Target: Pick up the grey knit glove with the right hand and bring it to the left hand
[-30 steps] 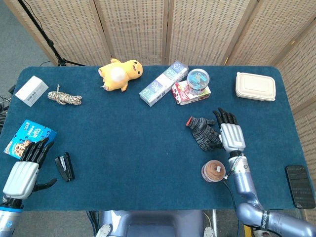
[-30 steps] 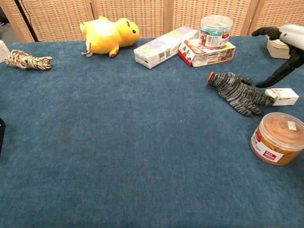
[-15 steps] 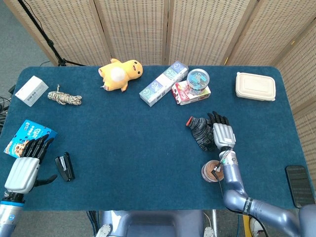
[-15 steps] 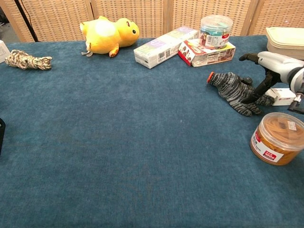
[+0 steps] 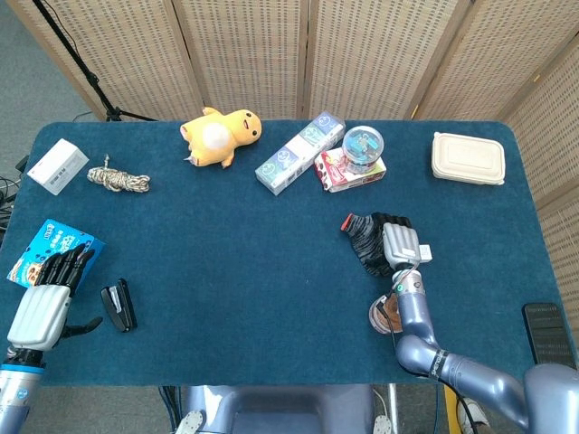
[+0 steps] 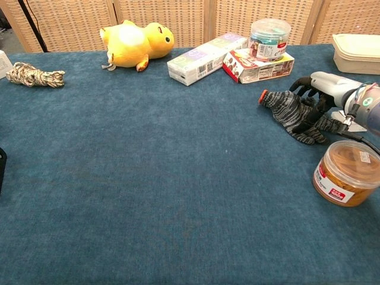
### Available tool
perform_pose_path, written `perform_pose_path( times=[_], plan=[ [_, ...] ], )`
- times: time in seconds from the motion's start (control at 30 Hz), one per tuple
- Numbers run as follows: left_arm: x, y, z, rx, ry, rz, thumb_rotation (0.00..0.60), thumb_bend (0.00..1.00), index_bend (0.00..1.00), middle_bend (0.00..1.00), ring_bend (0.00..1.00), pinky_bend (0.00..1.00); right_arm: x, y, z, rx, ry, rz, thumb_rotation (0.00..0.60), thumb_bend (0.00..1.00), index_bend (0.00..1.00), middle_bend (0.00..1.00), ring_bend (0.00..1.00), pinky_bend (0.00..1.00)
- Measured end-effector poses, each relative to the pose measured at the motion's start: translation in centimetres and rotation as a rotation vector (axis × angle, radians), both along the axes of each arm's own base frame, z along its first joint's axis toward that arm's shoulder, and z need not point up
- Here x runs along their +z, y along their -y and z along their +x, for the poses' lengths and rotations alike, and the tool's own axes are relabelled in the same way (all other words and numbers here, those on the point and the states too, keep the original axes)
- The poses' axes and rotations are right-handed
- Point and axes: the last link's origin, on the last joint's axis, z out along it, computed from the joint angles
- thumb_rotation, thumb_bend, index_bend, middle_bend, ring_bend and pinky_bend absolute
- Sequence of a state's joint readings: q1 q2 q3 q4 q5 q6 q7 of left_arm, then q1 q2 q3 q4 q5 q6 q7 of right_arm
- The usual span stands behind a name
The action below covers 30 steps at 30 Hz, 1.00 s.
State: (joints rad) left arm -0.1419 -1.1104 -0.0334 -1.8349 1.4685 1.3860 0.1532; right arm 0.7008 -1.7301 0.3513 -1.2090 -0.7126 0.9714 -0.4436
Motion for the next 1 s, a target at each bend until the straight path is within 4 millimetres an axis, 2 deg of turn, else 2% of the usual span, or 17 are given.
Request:
perform_pose_path(
  times=[0.1, 0.2, 0.3, 0.37, 0.7, 1.0],
  plan=[
    [-0.1, 0.0, 0.0, 0.001, -0.002, -0.001, 0.600, 0.03, 0.00, 0.00, 0.00, 0.00, -0.1, 0.1, 0.0, 0.003, -0.008, -0.012, 0.600, 0.33, 0.35, 0.42, 0.43, 0.31],
    [-0.2, -0.1, 0.0, 0.002, -0.003, -0.005, 0.600, 0.03, 0.00, 0.00, 0.00, 0.00, -0.2, 0.0, 0.0, 0.010, -0.005, -0.021, 0.600, 0.47, 0.45, 0.52, 0.53, 0.37],
    [-0.3, -0.2, 0.1, 0.000, -0.004, -0.010, 0.600, 0.03, 0.00, 0.00, 0.00, 0.00, -0.2, 0.0, 0.1, 0.028, -0.002, -0.036, 0.600, 0.59, 0.51, 0.57, 0.58, 0.39],
    [-0.4, -0.2, 0.1, 0.000, -0.004, -0.013, 0.600, 0.03, 0.00, 0.00, 0.00, 0.00, -0.3, 0.0, 0.1, 0.047, 0.000, -0.047, 0.600, 0.63, 0.53, 0.59, 0.59, 0.39],
    [-0.4, -0.7, 0.8, -0.061, -0.031, -0.023, 0.600, 0.03, 0.00, 0.00, 0.00, 0.00, -0.3, -0.8, 1.3, 0.153, 0.030, -0.064, 0.600, 0.64, 0.56, 0.60, 0.61, 0.39],
    [-0.5, -3.2, 2.5, -0.234, 0.003, -0.174, 0.600, 0.03, 0.00, 0.00, 0.00, 0.00, 0.2, -2.4, 4.2, 0.411, 0.076, -0.039, 0.600, 0.64, 0.56, 0.60, 0.61, 0.39]
  ],
)
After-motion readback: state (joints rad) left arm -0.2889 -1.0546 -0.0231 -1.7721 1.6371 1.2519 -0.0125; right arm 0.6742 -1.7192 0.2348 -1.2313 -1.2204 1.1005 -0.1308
